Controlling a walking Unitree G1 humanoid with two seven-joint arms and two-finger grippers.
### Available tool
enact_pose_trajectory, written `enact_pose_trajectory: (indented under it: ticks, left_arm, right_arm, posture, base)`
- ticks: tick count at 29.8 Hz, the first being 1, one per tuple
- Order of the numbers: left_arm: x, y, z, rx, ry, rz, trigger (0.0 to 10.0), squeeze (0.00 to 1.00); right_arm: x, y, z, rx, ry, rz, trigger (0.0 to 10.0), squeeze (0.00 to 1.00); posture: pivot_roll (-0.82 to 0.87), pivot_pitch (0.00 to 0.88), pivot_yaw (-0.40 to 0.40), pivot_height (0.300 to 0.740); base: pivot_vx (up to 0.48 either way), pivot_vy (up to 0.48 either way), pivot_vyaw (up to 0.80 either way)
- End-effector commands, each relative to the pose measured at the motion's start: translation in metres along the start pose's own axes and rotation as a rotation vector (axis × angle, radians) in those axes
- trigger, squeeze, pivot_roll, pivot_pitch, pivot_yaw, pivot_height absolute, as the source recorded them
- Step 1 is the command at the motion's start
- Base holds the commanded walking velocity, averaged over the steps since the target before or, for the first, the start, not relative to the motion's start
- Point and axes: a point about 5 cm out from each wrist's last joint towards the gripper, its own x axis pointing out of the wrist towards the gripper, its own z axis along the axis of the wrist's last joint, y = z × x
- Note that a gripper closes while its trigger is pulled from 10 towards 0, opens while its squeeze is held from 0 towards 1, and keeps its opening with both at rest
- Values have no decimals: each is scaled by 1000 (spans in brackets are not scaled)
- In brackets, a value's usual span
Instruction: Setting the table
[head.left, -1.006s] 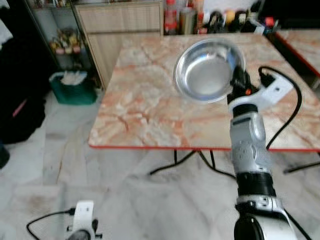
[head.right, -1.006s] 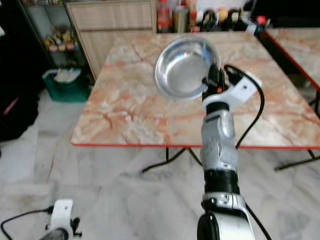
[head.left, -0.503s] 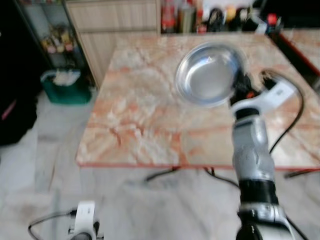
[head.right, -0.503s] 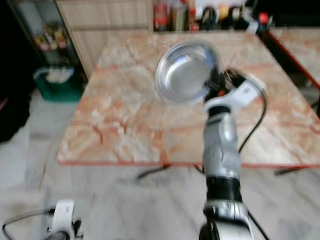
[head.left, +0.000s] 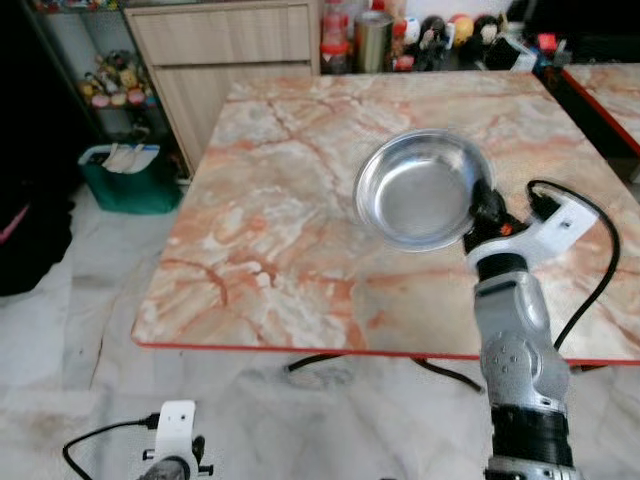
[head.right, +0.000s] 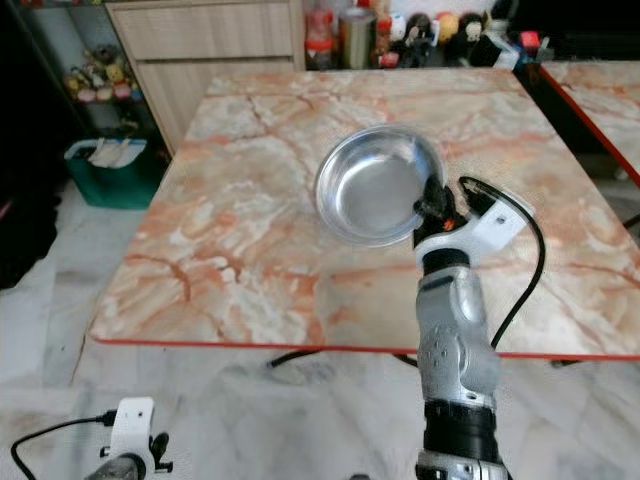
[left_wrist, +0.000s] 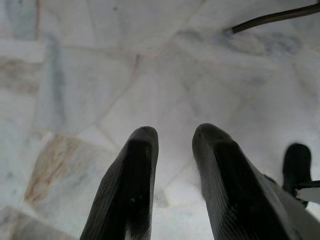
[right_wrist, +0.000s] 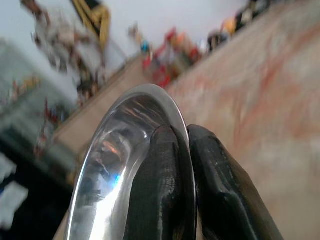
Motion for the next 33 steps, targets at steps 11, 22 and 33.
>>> enact_pose_trajectory:
  ticks: [11, 22, 33]
  left_arm:
    - [-3, 3, -12, 13, 42, -5, 10000, 0]
    - [-4, 4, -15, 8, 56, -1, 10000, 0]
    - [-4, 7, -17, 11, 66, 5, 10000, 0]
  right_arm:
    - [-15, -26, 13, 119, -39, -177, 10000, 0]
    - [-16, -39, 3, 189, -12, -268, 10000, 0]
    - [-22, -50, -20, 239, 69, -315, 10000, 0]
  posture:
    - [-61, 92, 43, 740]
    - [-54, 109, 46, 740]
    - [-49, 119, 45, 740]
  base:
    - [0, 0, 0]
    - [0, 0, 0]
    - [0, 0, 0]
